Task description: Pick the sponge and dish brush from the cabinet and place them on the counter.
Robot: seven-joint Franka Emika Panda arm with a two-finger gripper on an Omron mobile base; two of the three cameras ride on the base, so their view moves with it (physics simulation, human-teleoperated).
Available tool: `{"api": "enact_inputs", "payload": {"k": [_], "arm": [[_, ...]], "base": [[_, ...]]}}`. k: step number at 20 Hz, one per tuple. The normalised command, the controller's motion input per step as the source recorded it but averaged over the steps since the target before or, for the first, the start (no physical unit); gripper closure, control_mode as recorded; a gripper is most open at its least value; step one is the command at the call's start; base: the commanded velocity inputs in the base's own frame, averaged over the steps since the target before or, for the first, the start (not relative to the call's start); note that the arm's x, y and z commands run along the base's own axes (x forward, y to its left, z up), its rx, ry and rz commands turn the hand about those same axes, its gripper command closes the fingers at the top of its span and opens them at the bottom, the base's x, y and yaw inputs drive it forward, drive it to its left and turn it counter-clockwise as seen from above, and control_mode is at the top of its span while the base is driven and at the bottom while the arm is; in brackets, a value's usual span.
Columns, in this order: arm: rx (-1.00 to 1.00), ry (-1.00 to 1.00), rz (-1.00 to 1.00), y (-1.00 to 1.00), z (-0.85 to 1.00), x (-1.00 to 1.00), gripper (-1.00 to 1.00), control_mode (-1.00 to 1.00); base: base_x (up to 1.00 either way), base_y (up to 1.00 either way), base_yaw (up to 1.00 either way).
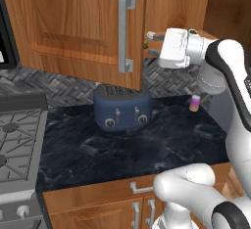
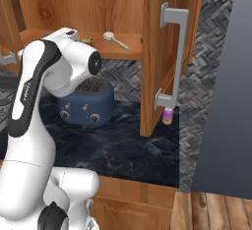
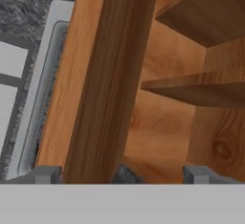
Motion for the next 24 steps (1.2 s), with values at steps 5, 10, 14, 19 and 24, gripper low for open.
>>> {"api": "enact_inputs", "payload": {"k": [5,10,14,19,24], "arm": [[0.00,0.01,0.09,0.44,-0.06,0.01,-1.00,-1.00],[0.00,0.02,0.14,0.50,-0.08,-0.24,-1.00,-1.00],[-0.01,0.03,0.18,0.55,-0.13,-0.53,-1.00,-1.00],[-0.03,0.02,0.19,0.66,-0.18,-0.64,-1.00,-1.00],[-0.04,0.00,0.16,0.76,-0.23,-0.60,-1.00,-1.00]], "base": [[0.00,0.00,0.00],[0.00,0.00,0.00],[0.00,0.00,0.00],[0.00,0.00,0.00],[0.00,0.00,0.00]]}}
